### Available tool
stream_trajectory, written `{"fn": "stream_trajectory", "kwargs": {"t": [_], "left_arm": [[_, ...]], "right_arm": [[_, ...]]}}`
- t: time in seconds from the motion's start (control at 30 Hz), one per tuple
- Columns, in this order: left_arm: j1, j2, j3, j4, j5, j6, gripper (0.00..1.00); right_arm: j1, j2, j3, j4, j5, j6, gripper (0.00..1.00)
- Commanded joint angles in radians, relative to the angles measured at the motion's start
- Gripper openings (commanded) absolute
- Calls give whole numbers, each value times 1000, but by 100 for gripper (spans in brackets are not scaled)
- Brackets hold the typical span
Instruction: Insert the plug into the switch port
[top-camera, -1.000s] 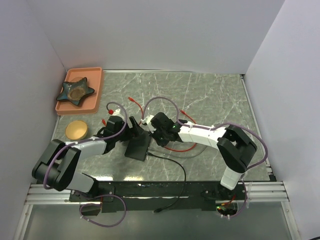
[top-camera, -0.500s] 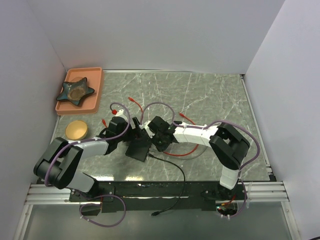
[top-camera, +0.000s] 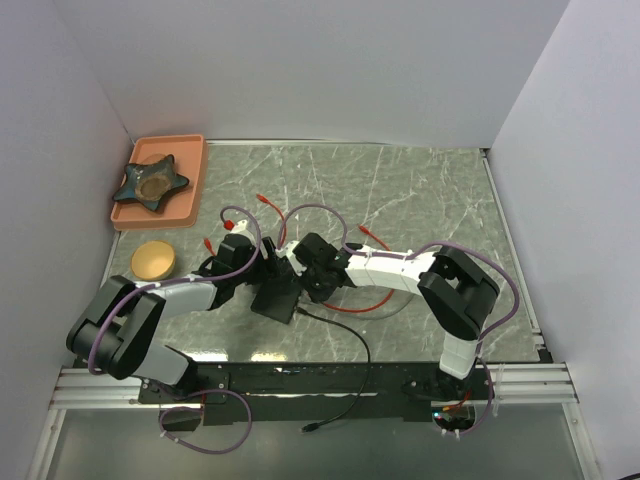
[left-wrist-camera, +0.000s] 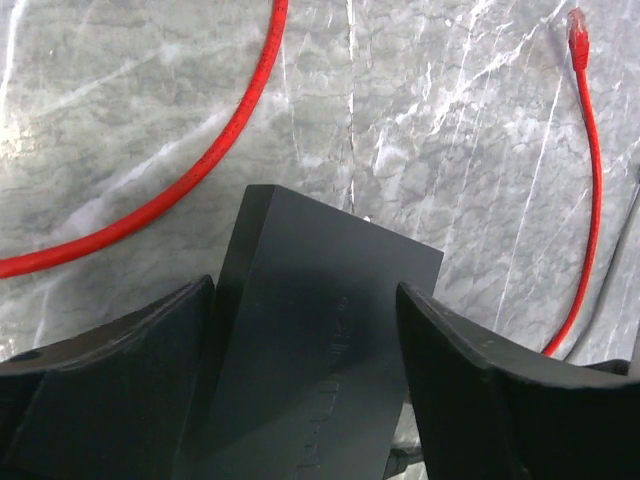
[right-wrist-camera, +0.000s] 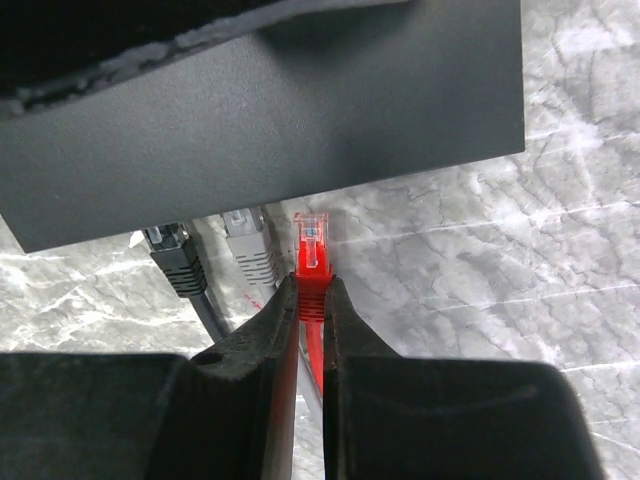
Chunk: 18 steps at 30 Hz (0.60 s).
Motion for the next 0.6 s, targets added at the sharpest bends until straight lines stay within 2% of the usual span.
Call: {"fn": "stream_trajectory", "kwargs": {"t": [0.0,0.13,0.33,0.57], "left_arm": [[-6,-56,0,-3,-11,26,75],[-3,-82,-11,-1,-6,35,70],[-1,-88,-15,17,24,32,70],[-1,-70,-11,28,44,35,70]], "right_arm": [[4,-1,71,32,11,22,0],[-1,13,89,29,10,27,0],[0,61,145,-16,30,28,0],[0,39,106,15,33,21,0]]}}
